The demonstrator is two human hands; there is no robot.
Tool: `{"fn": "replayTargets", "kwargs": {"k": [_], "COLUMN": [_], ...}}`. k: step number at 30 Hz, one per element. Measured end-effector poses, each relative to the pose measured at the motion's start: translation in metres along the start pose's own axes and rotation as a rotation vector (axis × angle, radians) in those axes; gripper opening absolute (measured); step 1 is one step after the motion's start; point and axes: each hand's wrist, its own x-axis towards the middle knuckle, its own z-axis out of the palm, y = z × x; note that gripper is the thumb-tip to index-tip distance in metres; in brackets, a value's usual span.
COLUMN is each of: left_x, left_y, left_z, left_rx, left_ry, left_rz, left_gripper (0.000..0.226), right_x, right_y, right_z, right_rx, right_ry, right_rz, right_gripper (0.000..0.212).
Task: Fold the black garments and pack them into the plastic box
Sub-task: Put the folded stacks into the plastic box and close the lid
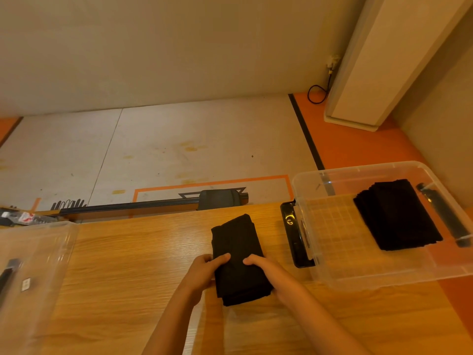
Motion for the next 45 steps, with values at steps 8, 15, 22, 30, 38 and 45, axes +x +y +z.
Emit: {"fn": "replayTargets", "kwargs": {"k": [8,15,22,30,38,45], "left_x": [-0.045,-0.071,-0.052,-0.001,0.054,0.081], "left_y": [0.043,0.081,0.112,0.116,0.096,0.088], "left_z": [0.009,0.059,0.136,0.238,0.289,0.307], "left_rx": [-0.135,-0.753,-0.534,-0.302,-0.128,-0.048], "left_ry": [-0.166,-0.464,-0.367,-0.254,-0.069,0.018], "left_rz": [0.096,0.003,0.215,0.203,0.084,0.131], "left_gripper": [0.077,0.086,0.093,0.093,0.087,0.082], "right_x": [-0.06,-0.097,-0.11,-0.097,-0.048,0.002], "right_y": [-0.051,-0.084,-0.084,-0.074,-0.076,-0.071], "right_z": [-0.011,-0.059,-0.133,-0.224,-0.273,-0.273], "right_rx": [0.135,0.152,0.166,0.265,0.078,-0.132], "right_ry": [-0.181,-0.219,-0.097,-0.014,0.014,0.205], "right_rz": [-0.226,-0.287,-0.282,-0.202,0.027,-0.004], "right_gripper": [0.052,0.06,0.055,0.053,0.034,0.062]}}
